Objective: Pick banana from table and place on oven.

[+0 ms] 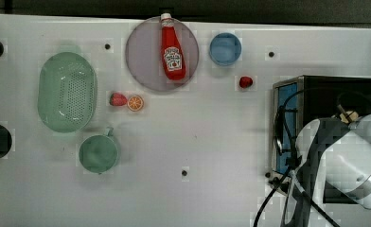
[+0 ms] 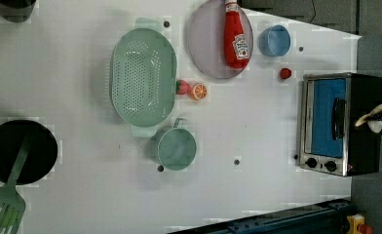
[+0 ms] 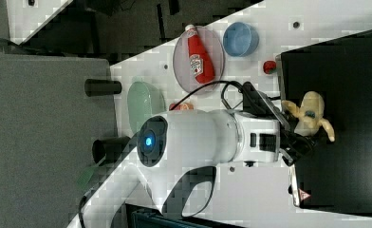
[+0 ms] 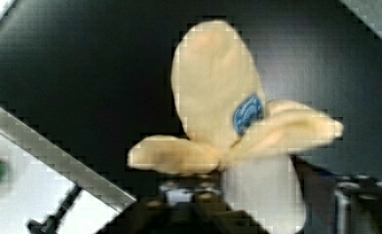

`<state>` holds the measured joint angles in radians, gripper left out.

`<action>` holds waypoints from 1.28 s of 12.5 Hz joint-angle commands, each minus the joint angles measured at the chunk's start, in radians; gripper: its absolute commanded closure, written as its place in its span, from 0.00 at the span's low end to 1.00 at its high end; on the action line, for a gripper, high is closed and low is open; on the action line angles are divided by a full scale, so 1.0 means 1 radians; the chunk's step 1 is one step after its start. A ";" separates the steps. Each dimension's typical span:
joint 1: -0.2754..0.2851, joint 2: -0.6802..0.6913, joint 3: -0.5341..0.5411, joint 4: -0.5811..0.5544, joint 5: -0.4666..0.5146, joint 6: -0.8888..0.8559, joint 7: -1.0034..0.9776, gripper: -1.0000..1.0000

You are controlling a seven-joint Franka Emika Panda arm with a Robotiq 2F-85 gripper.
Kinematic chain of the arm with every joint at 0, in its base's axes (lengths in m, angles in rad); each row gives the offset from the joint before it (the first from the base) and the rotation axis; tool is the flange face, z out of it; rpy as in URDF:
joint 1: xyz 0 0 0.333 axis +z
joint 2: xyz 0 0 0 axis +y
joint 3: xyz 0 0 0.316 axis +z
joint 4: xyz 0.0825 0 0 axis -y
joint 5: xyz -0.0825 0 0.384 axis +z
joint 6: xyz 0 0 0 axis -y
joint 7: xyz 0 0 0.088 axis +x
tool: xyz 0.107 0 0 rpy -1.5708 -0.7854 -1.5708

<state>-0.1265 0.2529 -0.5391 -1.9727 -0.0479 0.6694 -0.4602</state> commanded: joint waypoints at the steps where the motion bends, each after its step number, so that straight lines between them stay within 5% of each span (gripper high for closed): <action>1: 0.020 -0.052 0.007 0.008 0.002 -0.013 -0.061 0.15; 2: 0.020 -0.055 0.007 0.014 -0.003 -0.015 -0.061 0.00; 5: 0.046 -0.079 0.028 0.070 -0.044 -0.084 -0.093 0.00; 9: 0.114 -0.172 0.165 0.184 -0.018 -0.483 -0.176 0.00; 16: 0.197 -0.340 0.477 0.242 0.001 -0.531 0.495 0.00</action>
<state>0.0395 -0.1211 -0.0421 -1.6973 -0.0567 0.1359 -0.1619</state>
